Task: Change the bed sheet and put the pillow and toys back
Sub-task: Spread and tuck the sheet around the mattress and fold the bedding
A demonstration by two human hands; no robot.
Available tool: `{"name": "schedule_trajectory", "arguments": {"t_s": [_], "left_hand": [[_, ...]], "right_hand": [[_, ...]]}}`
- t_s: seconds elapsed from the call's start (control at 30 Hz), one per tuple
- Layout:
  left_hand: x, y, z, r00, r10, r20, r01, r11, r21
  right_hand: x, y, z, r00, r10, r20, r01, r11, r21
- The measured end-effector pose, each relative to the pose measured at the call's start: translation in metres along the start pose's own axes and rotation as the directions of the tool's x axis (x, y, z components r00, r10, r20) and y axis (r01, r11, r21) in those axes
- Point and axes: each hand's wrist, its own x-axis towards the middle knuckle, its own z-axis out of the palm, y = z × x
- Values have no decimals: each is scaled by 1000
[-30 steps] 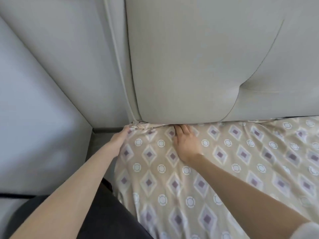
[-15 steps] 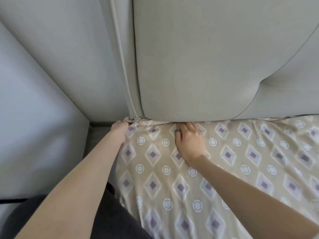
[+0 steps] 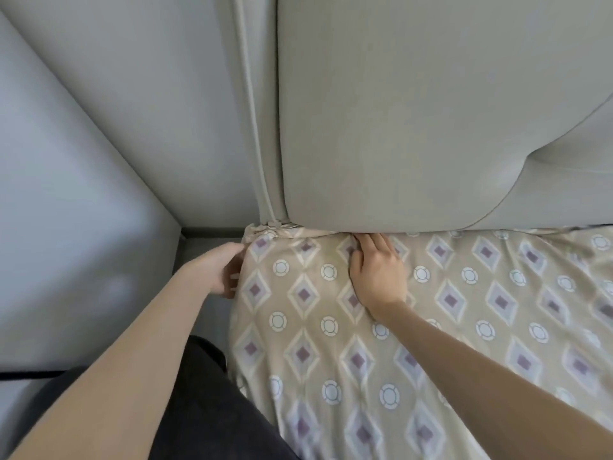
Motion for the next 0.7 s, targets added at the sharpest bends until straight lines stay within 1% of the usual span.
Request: {"name": "schedule_trajectory", "arguments": {"t_s": [0.1,0.17,0.23,0.3,0.33,0.37,0.4,0.5,0.57,0.63,0.7], "left_hand": [[-4,11,5,996,-27,-87,31,998,48],[-9,18,12,980,27,-195,-2,992,126],[-11,24,24,942,164,-291,-104,972,210],[-7,27,31,860,338,-382,-183,904,387],[-4,28,34,815,397,-423,-199,876,439],[-3,28,37,803,403,-439,-204,878,433],[-1,29,38,809,390,-439,-220,895,389],[4,28,39,856,327,-400,-220,931,291],[6,29,37,870,309,-385,-220,941,257],[8,28,36,862,310,-400,-260,949,176],[11,26,38,823,325,-466,-361,932,12]], "right_hand": [[0,-1,0,1000,-1,6,1,1000,-12],[-1,-1,0,1000,-2,2,2,1000,-14],[-1,-1,-1,1000,-3,-1,3,1000,-17],[0,-1,0,1000,1,-2,-1,1000,-16],[0,-1,0,1000,5,2,-5,1000,-16],[0,-1,1,1000,5,6,-5,1000,-17],[0,-1,1,1000,4,6,-4,1000,-17],[0,1,3,1000,-1,-1,1,1000,-12],[1,1,3,1000,1,-1,-1,1000,-10],[0,2,3,1000,6,-3,-6,1000,-10],[0,2,4,1000,0,-2,0,1000,-15]]}}
